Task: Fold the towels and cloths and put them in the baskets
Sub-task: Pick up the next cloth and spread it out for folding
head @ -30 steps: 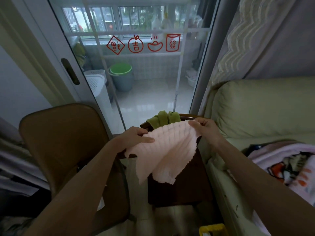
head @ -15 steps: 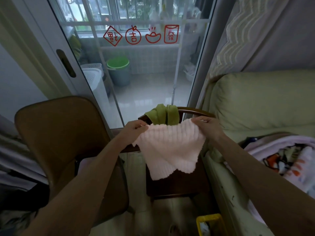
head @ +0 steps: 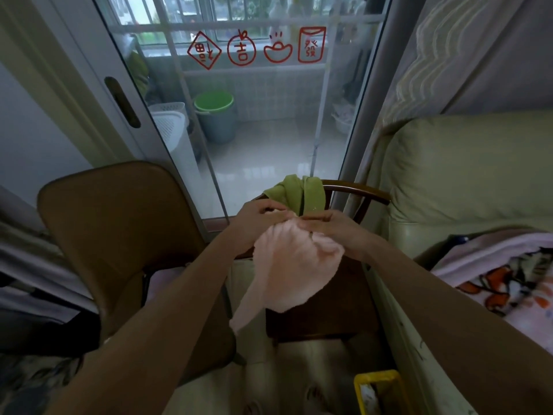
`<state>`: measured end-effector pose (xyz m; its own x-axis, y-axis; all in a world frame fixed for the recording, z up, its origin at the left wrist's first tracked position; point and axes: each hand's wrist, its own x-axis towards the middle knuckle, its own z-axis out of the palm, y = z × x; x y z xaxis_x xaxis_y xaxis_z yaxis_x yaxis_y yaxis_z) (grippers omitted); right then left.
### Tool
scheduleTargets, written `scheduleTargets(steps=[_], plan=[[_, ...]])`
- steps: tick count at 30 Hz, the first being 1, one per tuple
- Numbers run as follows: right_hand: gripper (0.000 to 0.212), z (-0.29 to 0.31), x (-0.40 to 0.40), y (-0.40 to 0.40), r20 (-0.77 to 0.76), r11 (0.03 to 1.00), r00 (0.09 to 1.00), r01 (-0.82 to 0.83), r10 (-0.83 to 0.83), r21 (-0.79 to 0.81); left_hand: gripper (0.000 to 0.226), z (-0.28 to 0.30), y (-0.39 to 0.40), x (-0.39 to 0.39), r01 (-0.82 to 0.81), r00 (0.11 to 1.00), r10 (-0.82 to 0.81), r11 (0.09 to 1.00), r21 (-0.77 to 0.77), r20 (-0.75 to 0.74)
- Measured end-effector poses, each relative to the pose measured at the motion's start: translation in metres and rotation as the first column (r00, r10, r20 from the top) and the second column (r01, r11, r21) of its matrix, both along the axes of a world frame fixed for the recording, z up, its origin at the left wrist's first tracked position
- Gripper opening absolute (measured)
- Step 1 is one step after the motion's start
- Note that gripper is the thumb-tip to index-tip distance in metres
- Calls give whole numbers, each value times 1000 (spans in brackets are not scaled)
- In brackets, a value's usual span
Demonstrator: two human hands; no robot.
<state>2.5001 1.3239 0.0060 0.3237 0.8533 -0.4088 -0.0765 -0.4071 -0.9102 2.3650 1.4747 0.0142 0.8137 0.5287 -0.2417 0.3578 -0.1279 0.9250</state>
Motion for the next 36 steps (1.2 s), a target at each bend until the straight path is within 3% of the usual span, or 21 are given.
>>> scheduleTargets(steps=[3, 7, 10, 13, 16, 18, 22, 25, 27, 30, 33, 36], plan=[[20, 3, -3, 5, 92, 1000, 995, 23, -24, 8, 27, -5, 1, -5, -24, 999, 25, 999, 32, -47], [32, -1, -3, 8, 142, 995, 986, 84, -92, 58, 29, -14, 2, -19, 19, 999, -22, 998, -65, -37], [25, -4, -2, 6, 160, 990, 979, 117, -129, 82, 28, -18, 4, -27, 28, 1000, -28, 990, -136, 0], [24, -7, -1, 5, 208, 989, 968, 123, -137, 79, 26, -22, 2, -24, -78, 997, 78, 986, -148, -3], [23, -13, 4, 4, 309, 995, 946, 97, -98, 18, 36, -30, 1, -16, -216, 973, 231, 934, -285, 20], [25, -18, 14, -1, 356, 990, 928, 136, -113, -42, 32, -34, 1, -10, -335, 935, 354, 903, -270, 24], [29, -25, 37, -26, 265, 948, 932, 290, -249, -132, 23, -37, -4, 2, -461, 883, 466, 882, -97, 48], [40, -32, 51, -44, 241, 902, 901, 404, -362, -155, 29, -39, -12, 8, -471, 873, 482, 874, -119, 80], [50, -36, 57, -54, 114, 848, 865, 501, -488, -174, 34, -43, -18, 14, -472, 869, 485, 872, -128, 97], [54, -41, 64, -68, -48, 791, 801, 577, -597, -204, 36, -53, -15, 18, -535, 841, 534, 845, -20, 90], [49, -50, 74, -80, -55, 778, 801, 559, -596, -287, 27, -65, -7, 21, -543, 839, 538, 838, 56, 79], [50, -62, 82, -86, -22, 798, 846, 494, -533, -344, 36, -75, -7, 25, -582, 813, 581, 807, 94, 40]])
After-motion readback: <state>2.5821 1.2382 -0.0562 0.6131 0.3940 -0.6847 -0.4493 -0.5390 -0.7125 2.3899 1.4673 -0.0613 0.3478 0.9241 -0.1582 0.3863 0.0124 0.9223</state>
